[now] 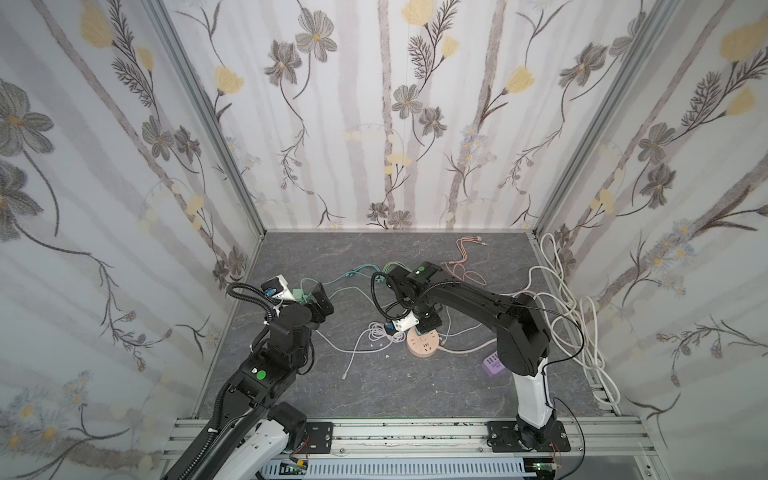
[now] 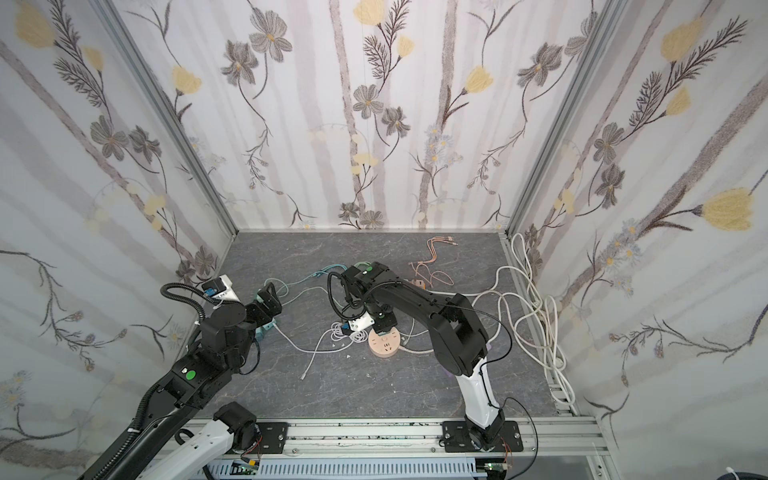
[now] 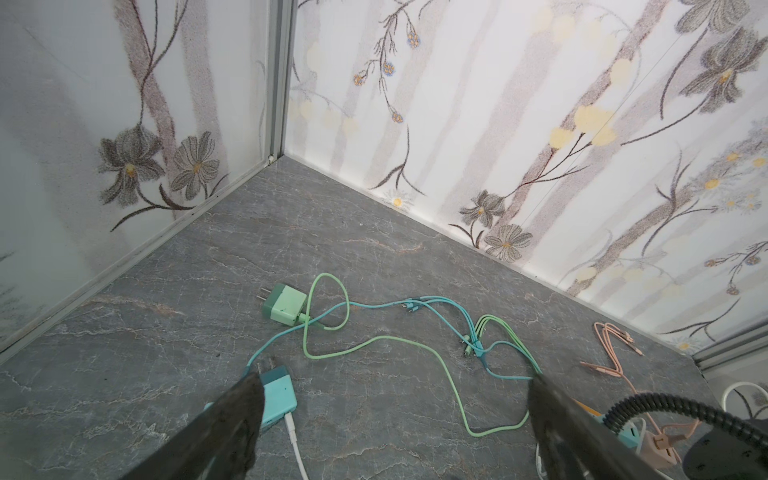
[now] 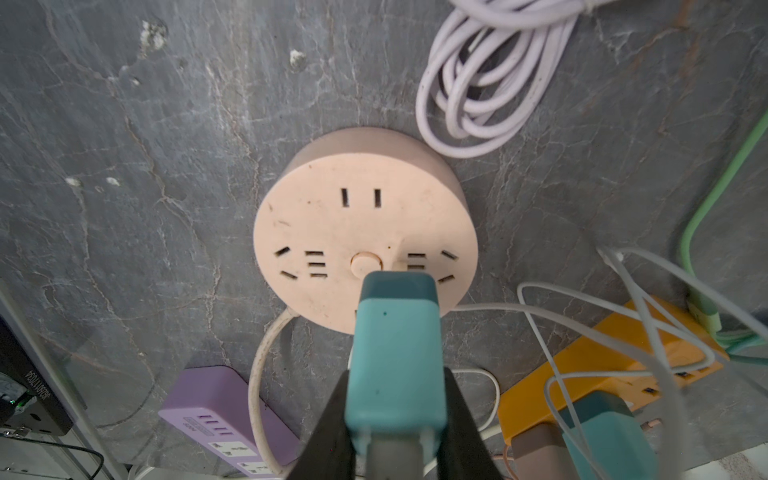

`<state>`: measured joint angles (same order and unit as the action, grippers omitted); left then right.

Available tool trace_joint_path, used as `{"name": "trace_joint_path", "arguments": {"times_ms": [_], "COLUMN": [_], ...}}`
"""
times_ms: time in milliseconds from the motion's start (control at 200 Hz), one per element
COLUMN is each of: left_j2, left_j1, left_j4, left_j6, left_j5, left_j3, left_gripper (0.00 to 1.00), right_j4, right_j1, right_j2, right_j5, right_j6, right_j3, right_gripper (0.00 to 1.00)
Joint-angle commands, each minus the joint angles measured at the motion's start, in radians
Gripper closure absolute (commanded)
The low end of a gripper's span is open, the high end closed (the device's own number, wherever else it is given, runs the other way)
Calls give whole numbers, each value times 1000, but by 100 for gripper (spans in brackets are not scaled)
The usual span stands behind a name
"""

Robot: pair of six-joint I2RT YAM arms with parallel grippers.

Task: Insert the plug
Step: 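Align the teal charger prongs above the pink round socket with the right gripper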

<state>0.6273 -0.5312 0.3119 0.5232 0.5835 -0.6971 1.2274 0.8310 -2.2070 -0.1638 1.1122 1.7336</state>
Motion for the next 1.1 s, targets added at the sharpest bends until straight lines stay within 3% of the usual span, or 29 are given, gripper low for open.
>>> {"name": "trace_joint_path", "arguments": {"times_ms": [0, 375, 1094], "left_j2": [-11, -4, -1], "left_j1": [4, 7, 11], "left_j4": [-4, -14, -18], "left_j6": [-1, 4, 3], "left_j5": [33, 22, 12], "left_j3": [8, 8, 12], "left_gripper": [0, 0, 0], "right_j4": [11, 6, 38], "right_j1": [3, 16, 23], "right_j2": [-15, -57, -87], "right_j5": [-8, -74, -22], "right_j6": [10, -11, -36], "right_j3": [10, 47, 64], "right_gripper": [100, 100, 100]}}
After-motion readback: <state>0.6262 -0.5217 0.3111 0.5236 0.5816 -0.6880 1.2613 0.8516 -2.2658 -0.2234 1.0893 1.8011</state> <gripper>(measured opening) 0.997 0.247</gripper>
